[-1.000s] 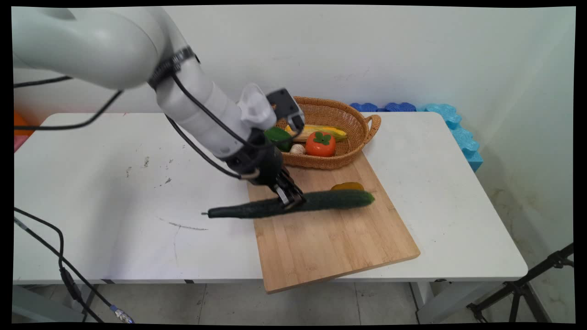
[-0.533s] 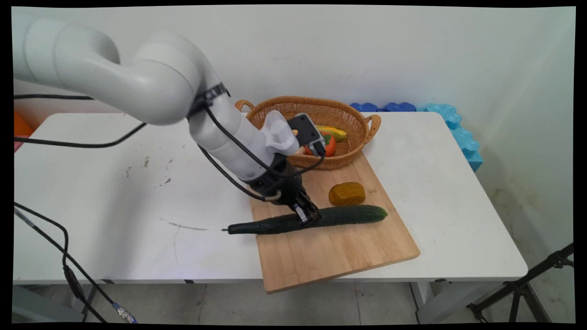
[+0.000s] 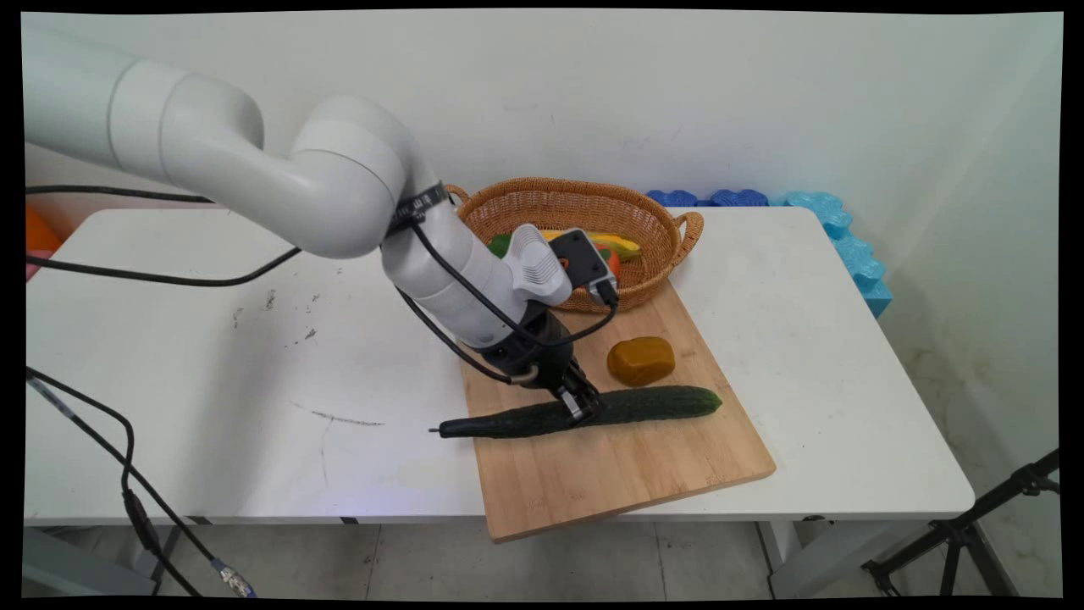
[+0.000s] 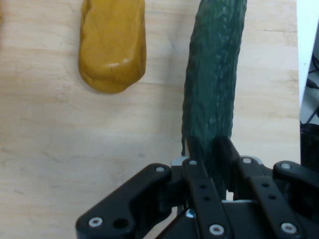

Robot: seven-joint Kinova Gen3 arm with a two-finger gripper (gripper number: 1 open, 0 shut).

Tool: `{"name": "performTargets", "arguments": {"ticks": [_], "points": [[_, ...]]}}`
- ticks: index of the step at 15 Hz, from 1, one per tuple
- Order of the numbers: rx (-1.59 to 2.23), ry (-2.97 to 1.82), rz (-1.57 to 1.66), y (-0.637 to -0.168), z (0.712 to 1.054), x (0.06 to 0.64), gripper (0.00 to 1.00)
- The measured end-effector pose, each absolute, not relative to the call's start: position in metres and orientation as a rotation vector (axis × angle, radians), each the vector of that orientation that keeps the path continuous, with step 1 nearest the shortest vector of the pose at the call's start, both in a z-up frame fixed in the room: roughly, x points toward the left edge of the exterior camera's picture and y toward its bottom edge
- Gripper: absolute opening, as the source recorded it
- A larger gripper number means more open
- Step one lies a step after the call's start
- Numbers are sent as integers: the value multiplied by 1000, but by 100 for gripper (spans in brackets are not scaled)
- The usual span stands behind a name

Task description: Place the picked object on the cutting board

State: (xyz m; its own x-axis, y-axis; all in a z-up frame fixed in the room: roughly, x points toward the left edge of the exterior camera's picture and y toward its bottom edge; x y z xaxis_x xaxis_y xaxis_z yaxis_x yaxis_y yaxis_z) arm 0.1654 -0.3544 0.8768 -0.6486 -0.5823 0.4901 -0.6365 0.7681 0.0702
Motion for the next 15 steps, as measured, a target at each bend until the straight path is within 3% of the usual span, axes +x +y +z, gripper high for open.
{"name": "performTargets", "arguments": {"ticks": [7,8,15], "points": [[903,-2472,154,-358,865,159,0],[901,-2471,154,-359,864,159,100],[847,-2457,179,-356,875,158,100]]}}
